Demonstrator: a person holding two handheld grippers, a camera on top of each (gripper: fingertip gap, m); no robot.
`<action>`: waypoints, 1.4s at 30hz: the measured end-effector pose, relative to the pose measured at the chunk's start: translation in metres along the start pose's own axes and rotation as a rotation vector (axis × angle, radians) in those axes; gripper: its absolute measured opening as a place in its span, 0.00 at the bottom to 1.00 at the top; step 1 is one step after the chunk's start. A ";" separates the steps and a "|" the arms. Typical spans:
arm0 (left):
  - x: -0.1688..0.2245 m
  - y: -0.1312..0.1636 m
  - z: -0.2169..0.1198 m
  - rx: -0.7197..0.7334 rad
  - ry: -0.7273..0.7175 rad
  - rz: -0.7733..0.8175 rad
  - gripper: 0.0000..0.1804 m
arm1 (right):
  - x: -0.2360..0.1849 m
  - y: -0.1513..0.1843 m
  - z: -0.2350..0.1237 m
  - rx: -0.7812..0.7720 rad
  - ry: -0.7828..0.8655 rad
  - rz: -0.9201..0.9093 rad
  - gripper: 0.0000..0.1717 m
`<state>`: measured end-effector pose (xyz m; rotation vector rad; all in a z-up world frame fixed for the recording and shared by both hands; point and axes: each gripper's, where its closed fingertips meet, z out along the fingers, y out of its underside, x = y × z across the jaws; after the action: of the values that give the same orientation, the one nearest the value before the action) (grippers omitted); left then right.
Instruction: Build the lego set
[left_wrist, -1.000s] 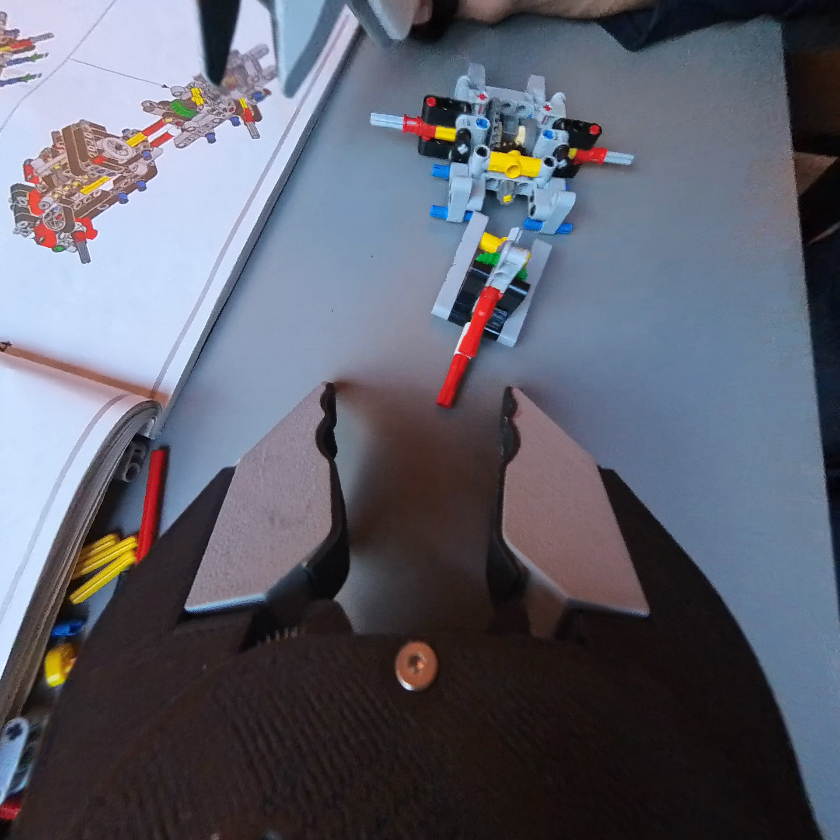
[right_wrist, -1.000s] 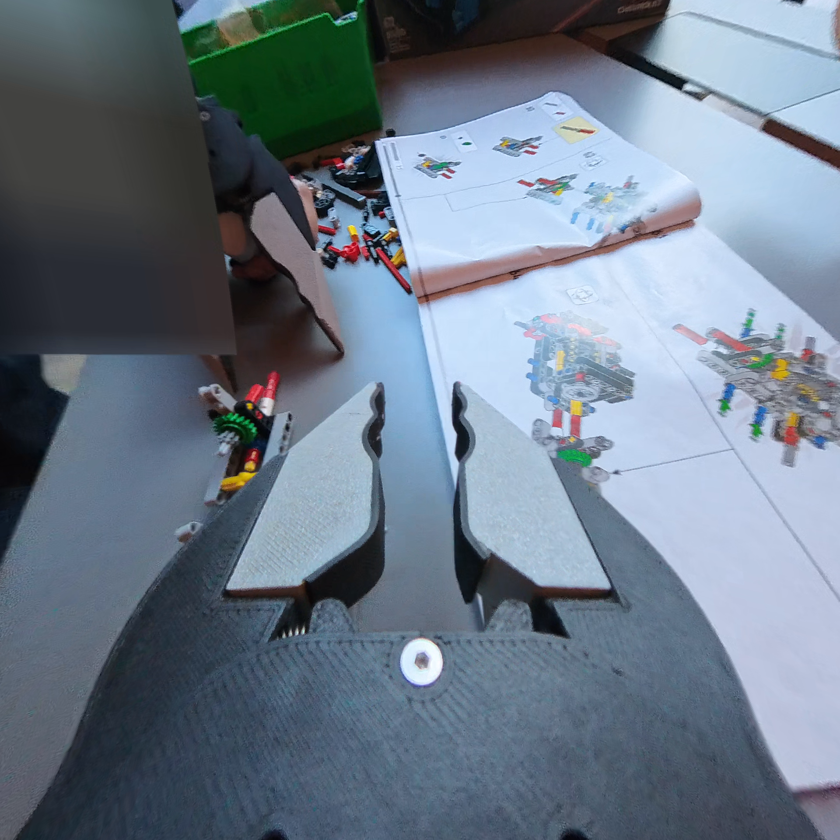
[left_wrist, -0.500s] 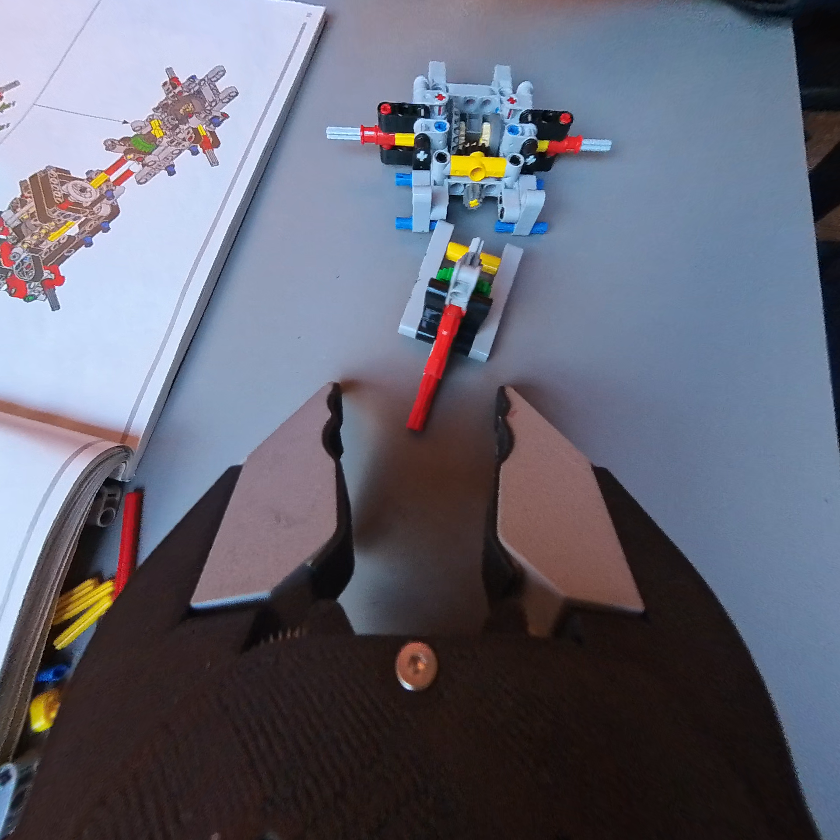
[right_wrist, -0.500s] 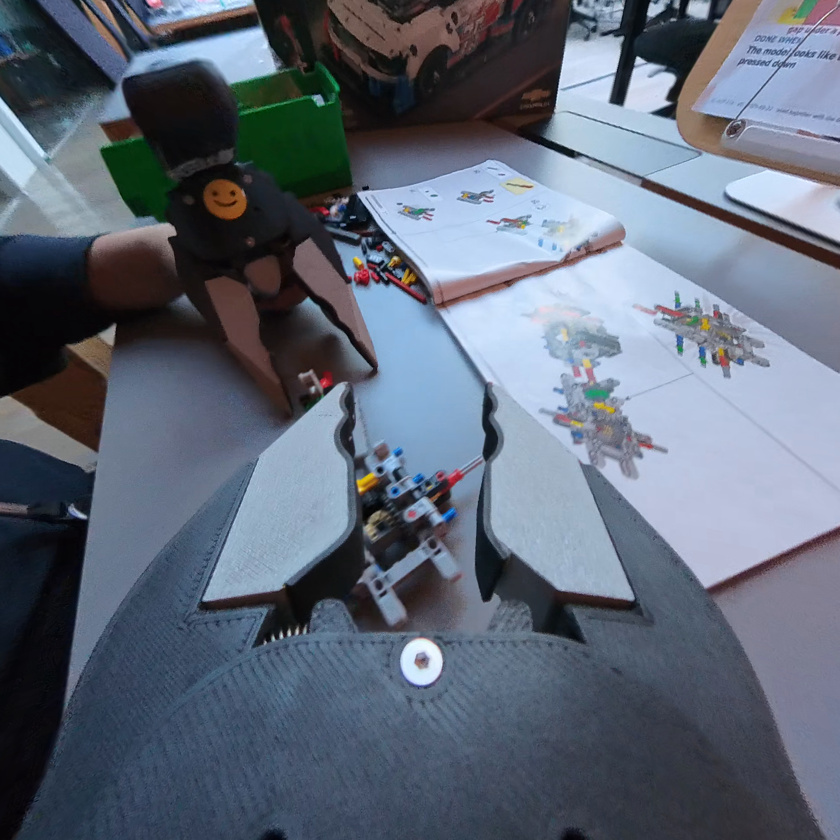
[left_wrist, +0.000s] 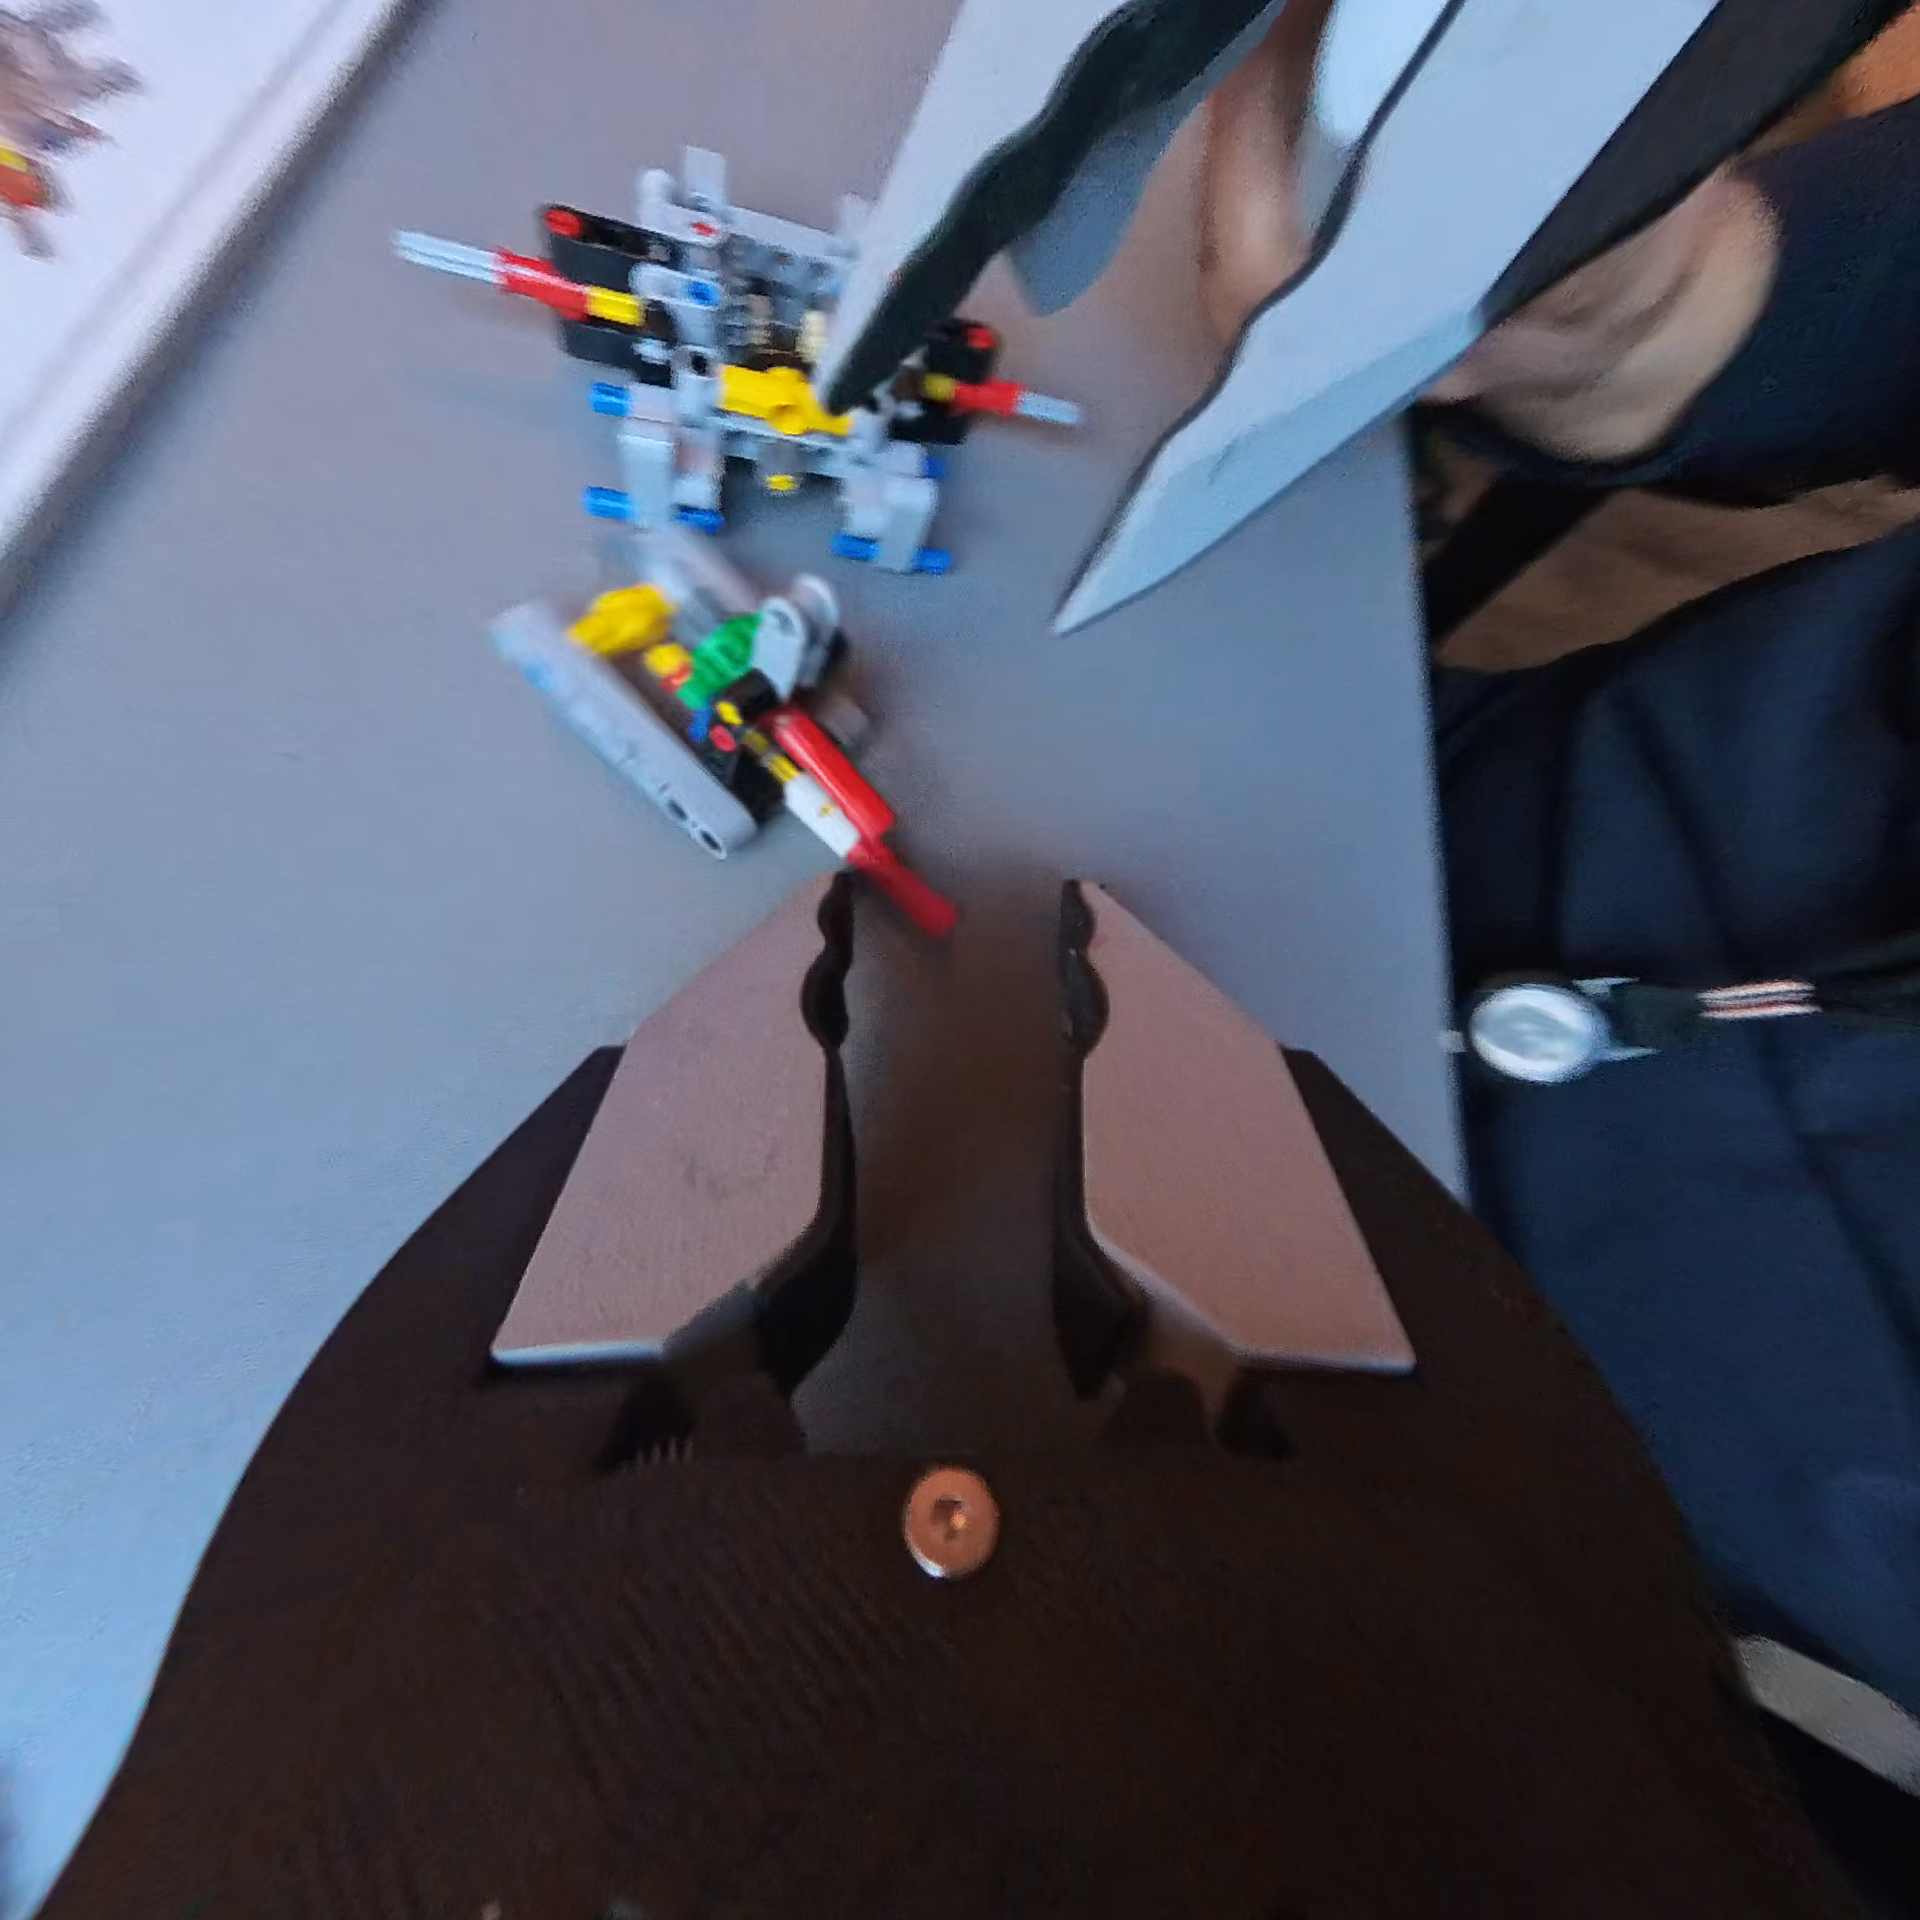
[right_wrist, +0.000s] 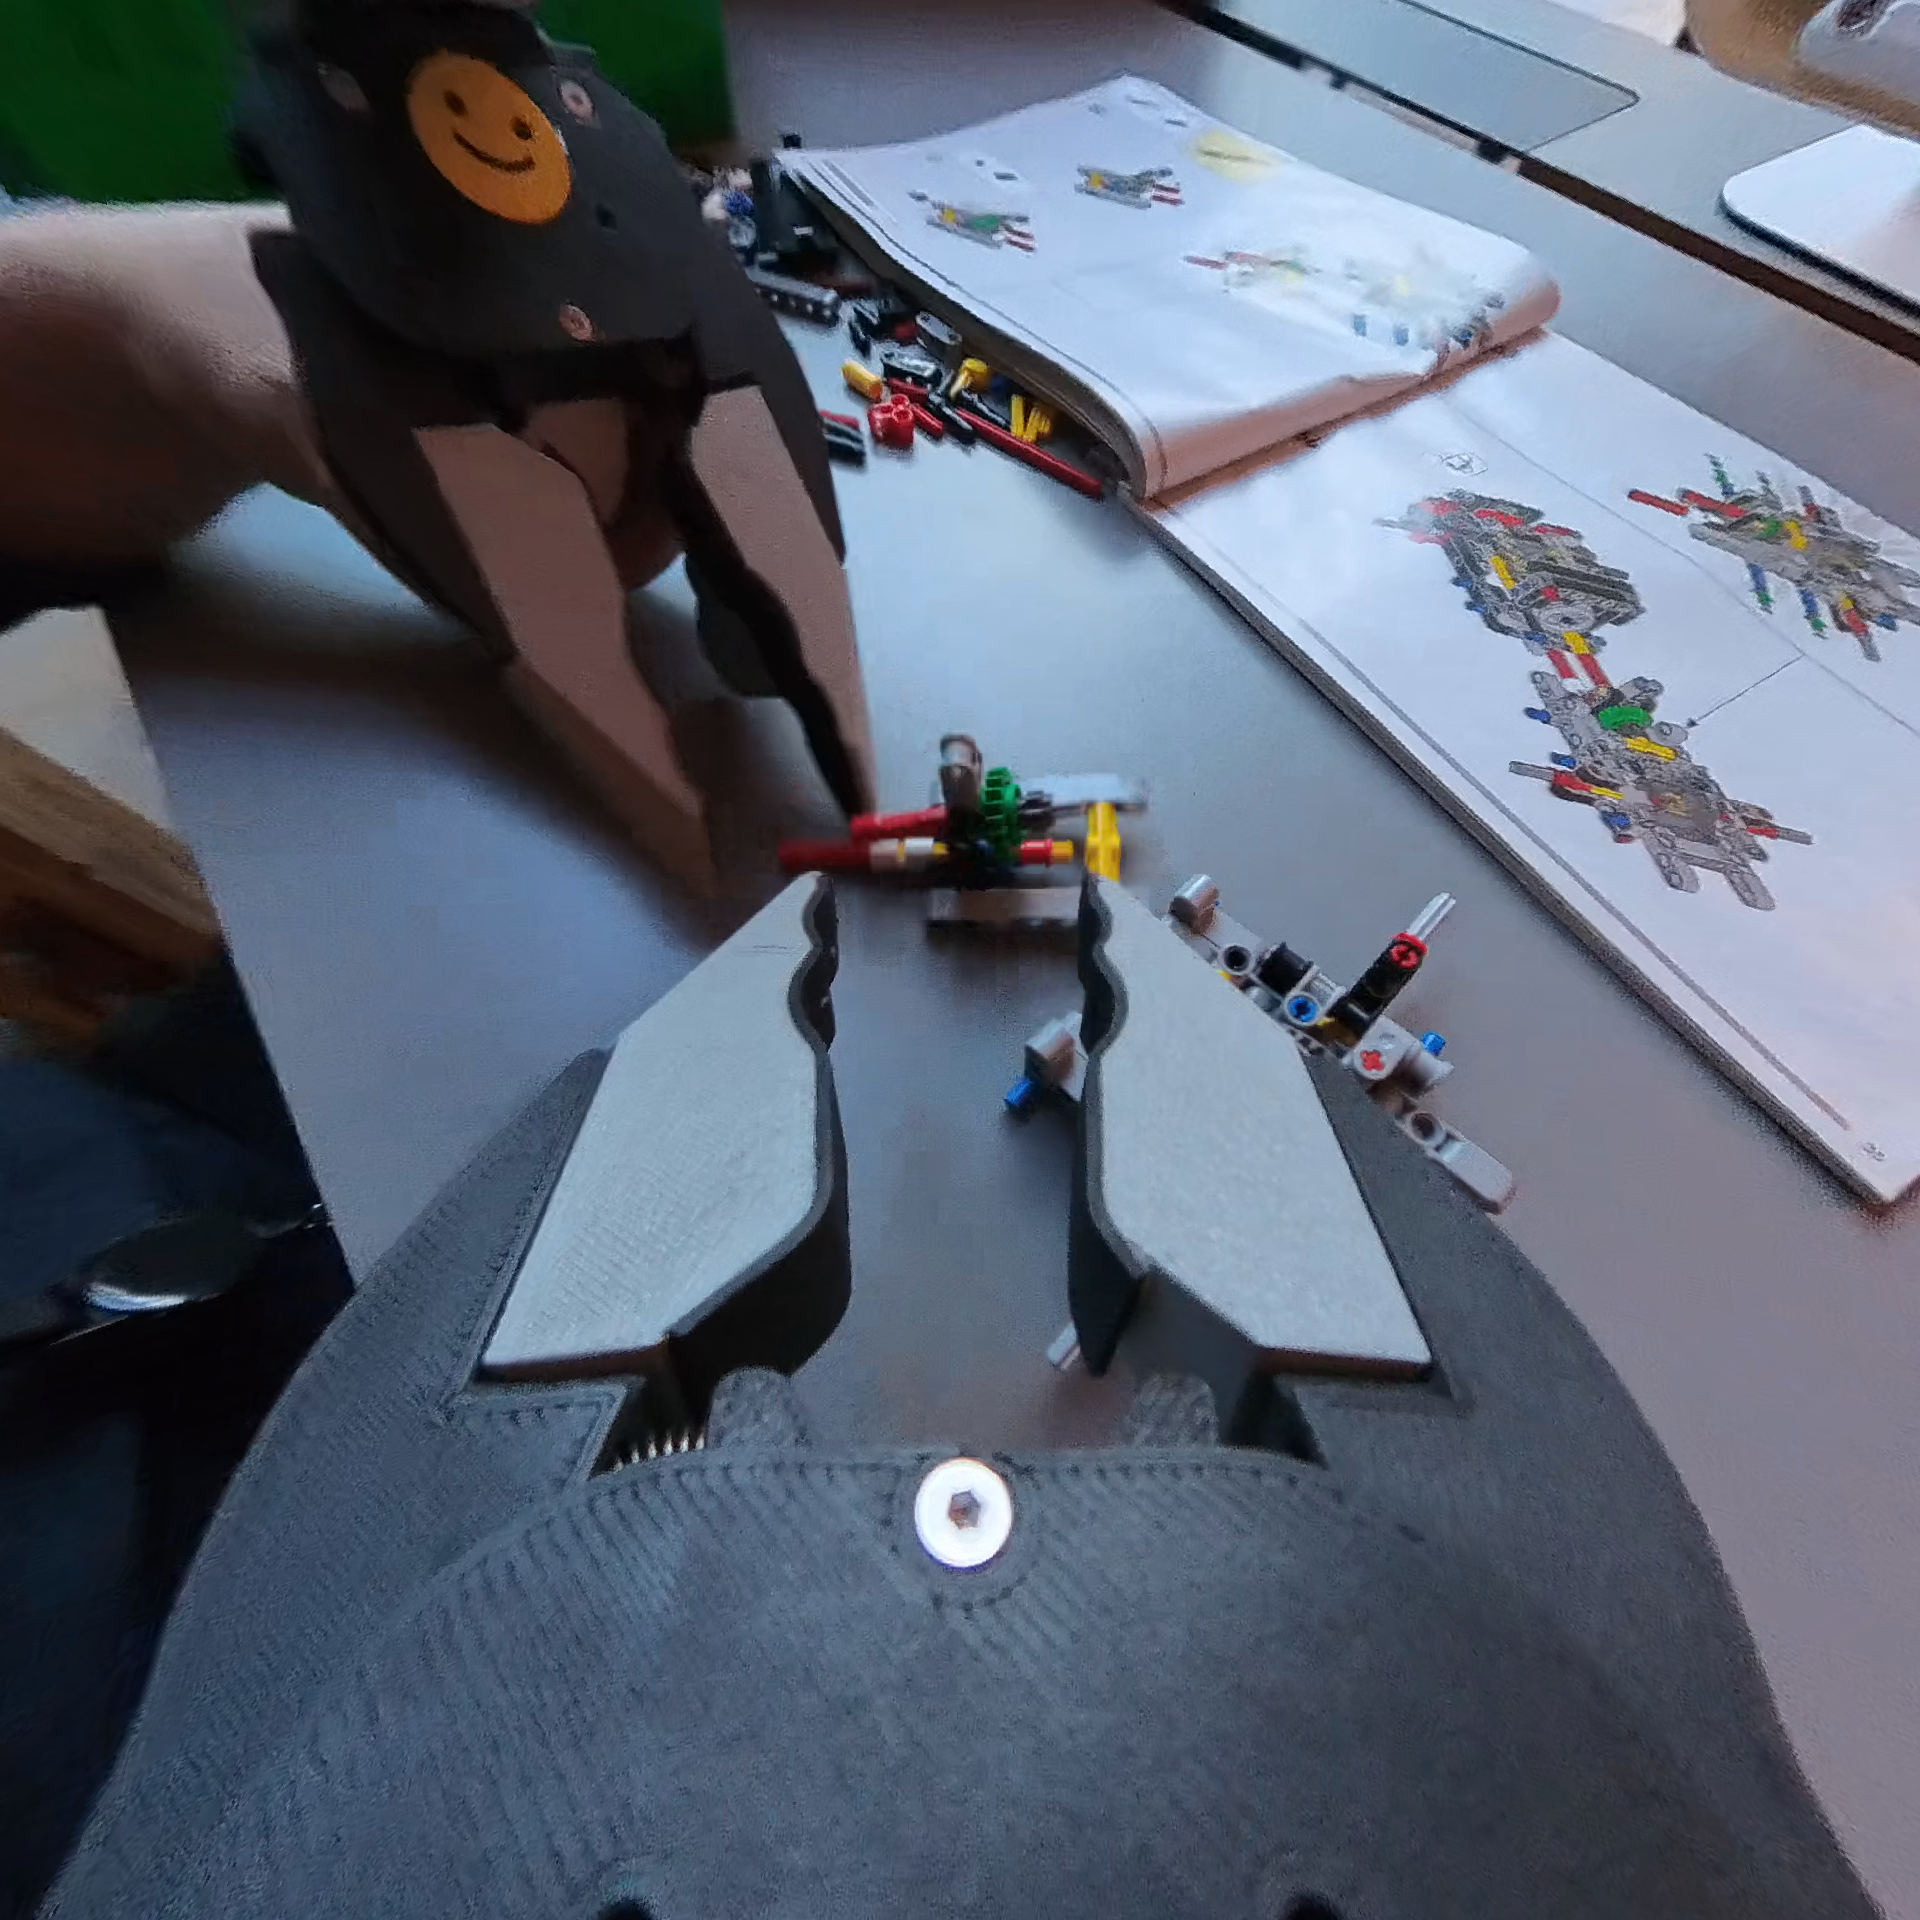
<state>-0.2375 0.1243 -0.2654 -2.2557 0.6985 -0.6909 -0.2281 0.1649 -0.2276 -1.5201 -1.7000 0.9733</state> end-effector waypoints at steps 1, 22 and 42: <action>0.009 0.000 0.001 0.001 0.058 -0.033 0.20 | -0.002 0.001 0.002 -0.007 0.020 -0.017 0.25; -0.046 -0.015 0.008 -0.067 -0.272 0.121 0.35 | 0.019 0.016 0.002 -0.213 -0.019 -0.644 0.30; -0.050 -0.025 0.018 -0.056 -0.077 0.262 0.29 | 0.014 0.013 0.025 -0.197 -0.225 -0.812 0.25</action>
<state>-0.2545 0.1799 -0.2730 -2.1749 0.9646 -0.4607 -0.2441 0.1768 -0.2520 -0.6890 -2.3386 0.5550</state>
